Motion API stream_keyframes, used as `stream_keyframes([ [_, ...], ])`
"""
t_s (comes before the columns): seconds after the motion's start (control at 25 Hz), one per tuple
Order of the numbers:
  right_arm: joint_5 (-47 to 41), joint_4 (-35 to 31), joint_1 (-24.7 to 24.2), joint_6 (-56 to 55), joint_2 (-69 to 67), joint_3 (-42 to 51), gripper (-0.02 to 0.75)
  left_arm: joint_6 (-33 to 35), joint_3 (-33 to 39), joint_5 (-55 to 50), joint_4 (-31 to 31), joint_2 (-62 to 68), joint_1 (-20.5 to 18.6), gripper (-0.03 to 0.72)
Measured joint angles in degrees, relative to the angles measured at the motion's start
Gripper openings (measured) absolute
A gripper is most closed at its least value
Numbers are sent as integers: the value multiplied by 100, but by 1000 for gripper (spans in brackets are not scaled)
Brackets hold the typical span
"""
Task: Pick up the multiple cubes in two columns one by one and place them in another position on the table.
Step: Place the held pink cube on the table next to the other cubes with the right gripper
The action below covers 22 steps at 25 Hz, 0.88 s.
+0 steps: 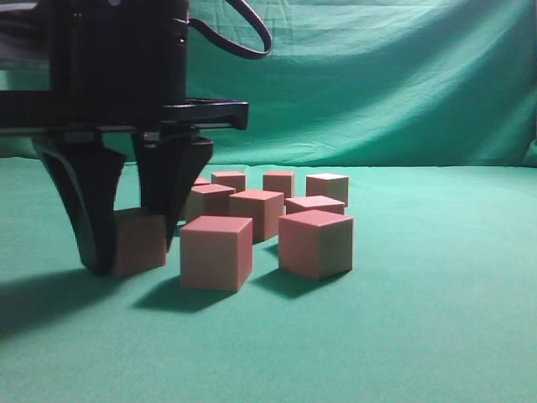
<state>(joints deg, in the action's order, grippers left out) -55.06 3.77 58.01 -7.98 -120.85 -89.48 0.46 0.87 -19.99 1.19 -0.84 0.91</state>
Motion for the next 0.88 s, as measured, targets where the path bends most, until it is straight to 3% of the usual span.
stream_keyframes([
  [0.32, -26, -47, 0, 101, 37, 0, 653, 0, 0, 0, 0, 0, 0, 0],
  [0.44, 67, -33, 0, 124, 276, 12, 643, 0, 0, 0, 0, 0, 0, 0],
  [0.48, 130, 21, 0, 124, 424, 12, 685, 0, 0, 0, 0, 0, 0, 0],
  [0.6, 228, 290, 0, 124, 957, -16, 669, 0, 0, 0, 0, 0, 0, 0],
  [0.8, 185, 382, 0, 124, 1973, -587, 351, 0, 0, 0, 0, 0, 0, 0],
  [0.88, 202, 275, 0, 124, 2372, -822, 175, 0, 0, 0, 0, 0, 0, 0],
])
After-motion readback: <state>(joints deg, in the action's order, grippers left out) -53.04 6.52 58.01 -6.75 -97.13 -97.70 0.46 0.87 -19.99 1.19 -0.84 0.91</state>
